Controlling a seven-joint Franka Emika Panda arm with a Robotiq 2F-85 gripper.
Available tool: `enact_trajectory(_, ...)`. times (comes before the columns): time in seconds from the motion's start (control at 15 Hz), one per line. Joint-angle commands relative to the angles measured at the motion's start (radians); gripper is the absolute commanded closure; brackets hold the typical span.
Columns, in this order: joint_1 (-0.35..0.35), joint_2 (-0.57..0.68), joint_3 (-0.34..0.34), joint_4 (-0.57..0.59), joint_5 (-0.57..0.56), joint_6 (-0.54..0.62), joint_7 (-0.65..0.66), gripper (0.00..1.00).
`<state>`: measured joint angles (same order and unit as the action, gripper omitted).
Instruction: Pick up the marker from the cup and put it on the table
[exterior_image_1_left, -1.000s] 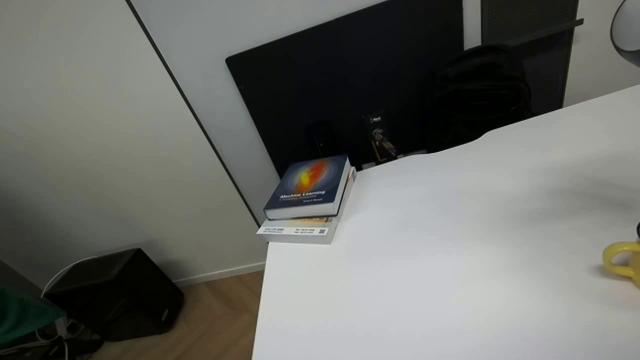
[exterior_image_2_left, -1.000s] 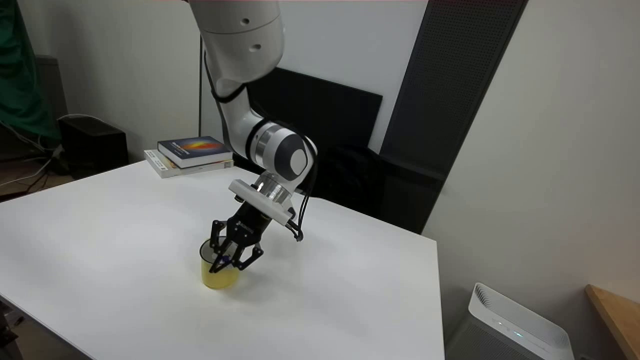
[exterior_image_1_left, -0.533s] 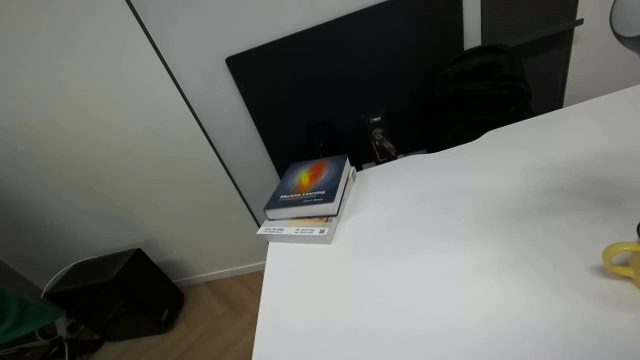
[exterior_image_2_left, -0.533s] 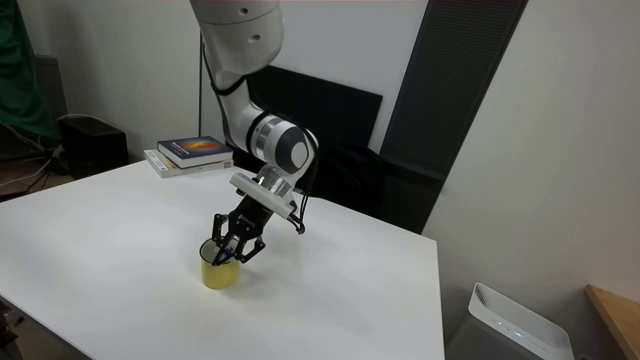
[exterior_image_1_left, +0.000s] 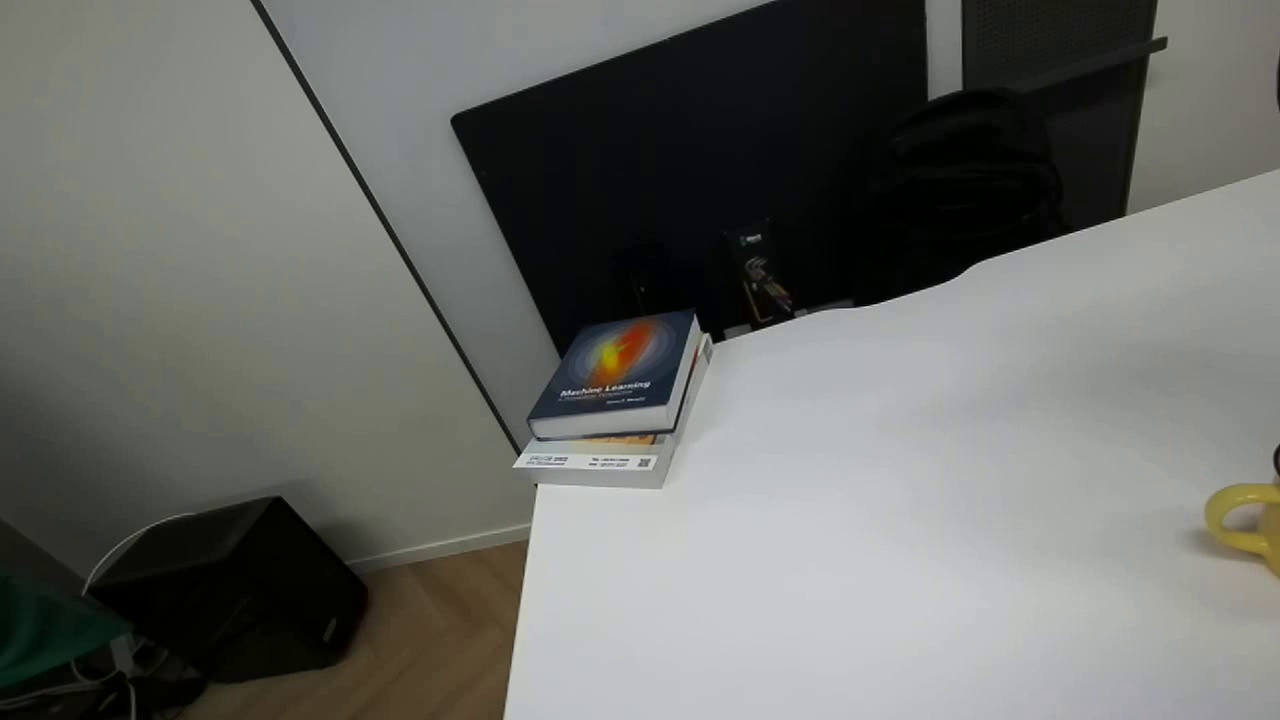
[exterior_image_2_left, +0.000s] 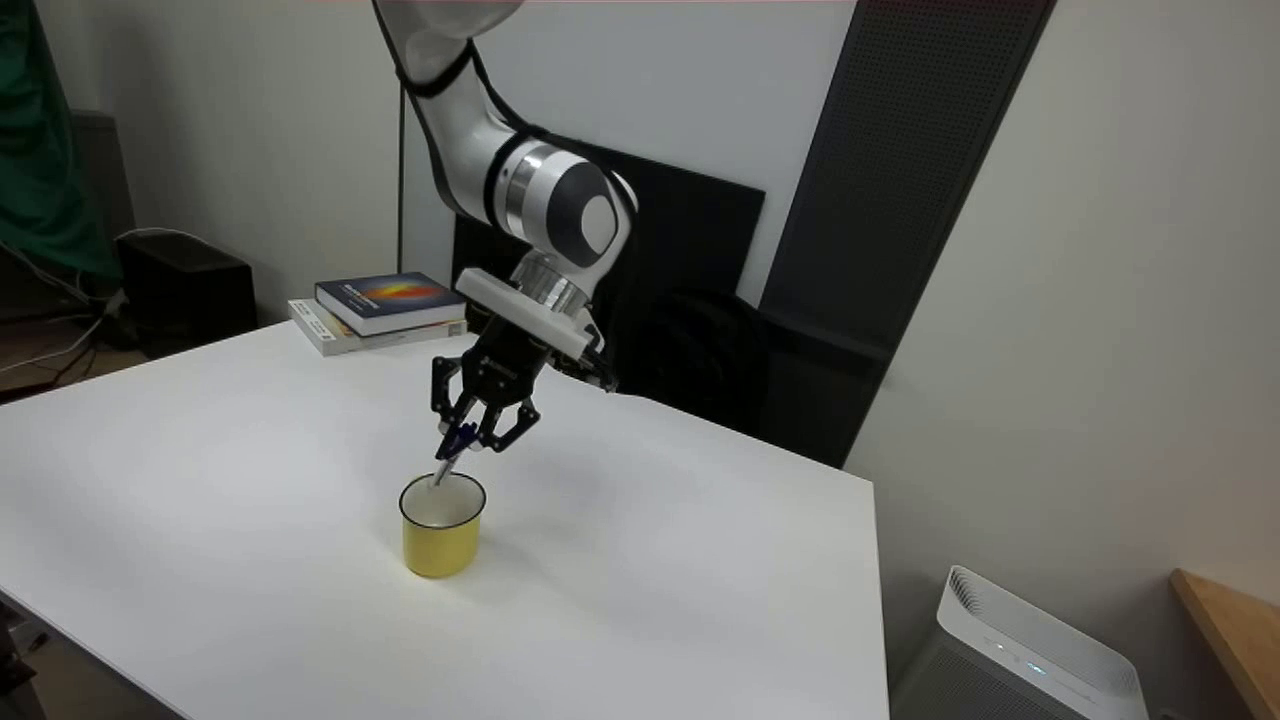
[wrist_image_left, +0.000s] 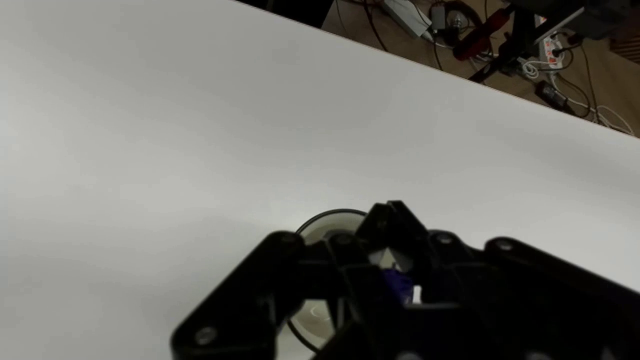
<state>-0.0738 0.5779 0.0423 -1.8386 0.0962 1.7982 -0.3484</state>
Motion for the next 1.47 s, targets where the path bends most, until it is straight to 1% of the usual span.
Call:
enact_trajectory(0.0, 0.014, -0.106, 0.008, -0.06, -0.013, -0.001, 0.025, 0.98)
enact_trajectory(0.27, 0.033, -0.171, 0.009, -0.087, -0.014, -0.001, 0.028, 0.98)
enact_trajectory(0.53, 0.052, -0.205, 0.016, -0.126, -0.013, 0.019, 0.023, 0.98)
enact_trajectory(0.8, 0.088, -0.266, 0.037, -0.262, -0.032, 0.162, 0.012, 0.98)
enact_trajectory(0.87, 0.096, -0.28, 0.043, -0.302, -0.039, 0.206, 0.009, 0.98)
enact_trajectory(1.2, 0.142, -0.342, 0.068, -0.543, -0.131, 0.543, 0.018, 0.98)
enact_trajectory(1.4, 0.168, -0.369, 0.067, -0.694, -0.197, 0.811, 0.068, 0.98)
